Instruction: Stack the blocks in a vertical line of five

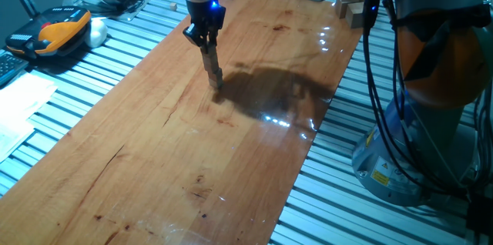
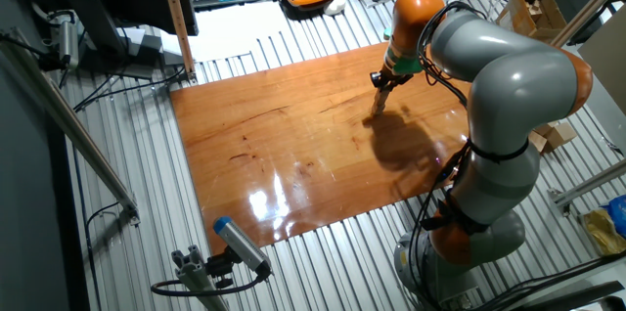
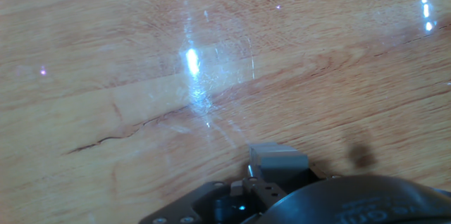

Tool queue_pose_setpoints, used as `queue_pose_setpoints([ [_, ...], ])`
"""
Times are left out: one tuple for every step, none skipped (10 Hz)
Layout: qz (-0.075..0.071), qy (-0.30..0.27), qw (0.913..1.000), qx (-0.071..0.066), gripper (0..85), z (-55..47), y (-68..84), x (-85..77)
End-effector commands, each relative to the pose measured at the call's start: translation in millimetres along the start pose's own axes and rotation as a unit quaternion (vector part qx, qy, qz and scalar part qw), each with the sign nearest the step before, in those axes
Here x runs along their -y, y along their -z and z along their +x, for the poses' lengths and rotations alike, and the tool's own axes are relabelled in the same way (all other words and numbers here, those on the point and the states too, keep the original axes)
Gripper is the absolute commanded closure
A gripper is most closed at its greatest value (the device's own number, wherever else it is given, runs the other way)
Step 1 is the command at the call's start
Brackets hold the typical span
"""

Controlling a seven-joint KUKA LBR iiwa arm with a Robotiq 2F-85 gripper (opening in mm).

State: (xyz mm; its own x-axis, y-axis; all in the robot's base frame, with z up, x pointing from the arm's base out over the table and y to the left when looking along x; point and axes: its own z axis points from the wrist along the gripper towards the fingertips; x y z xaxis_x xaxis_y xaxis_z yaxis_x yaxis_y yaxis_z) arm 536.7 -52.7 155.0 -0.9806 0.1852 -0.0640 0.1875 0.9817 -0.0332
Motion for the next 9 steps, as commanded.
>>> queue_pose_setpoints([
  [0.0, 0.0, 1.0, 0.0, 68.0, 0.0, 0.4, 0.5],
  [0.001, 0.0, 1.0, 0.0, 68.0, -0.1, 0.6, 0.9],
  [0.001, 0.0, 1.0, 0.0, 68.0, -0.1, 0.5, 0.9],
  [0.001, 0.0, 1.0, 0.0, 68.0, -0.2, 0.2, 0.6],
  [0.001, 0.0, 1.0, 0.0, 68.0, -0.3, 0.0, 0.6],
  [0.001, 0.0, 1.0, 0.0, 68.0, -0.3, -0.2, 0.8],
  [0.001, 0.0, 1.0, 0.001, 51.0, -0.2, 0.0, 0.8],
  [0.001, -0.002, 1.0, 0.002, 51.0, -0.2, -0.1, 0.8],
  [0.002, -0.002, 1.0, 0.002, 51.0, -0.3, -0.2, 0.7],
])
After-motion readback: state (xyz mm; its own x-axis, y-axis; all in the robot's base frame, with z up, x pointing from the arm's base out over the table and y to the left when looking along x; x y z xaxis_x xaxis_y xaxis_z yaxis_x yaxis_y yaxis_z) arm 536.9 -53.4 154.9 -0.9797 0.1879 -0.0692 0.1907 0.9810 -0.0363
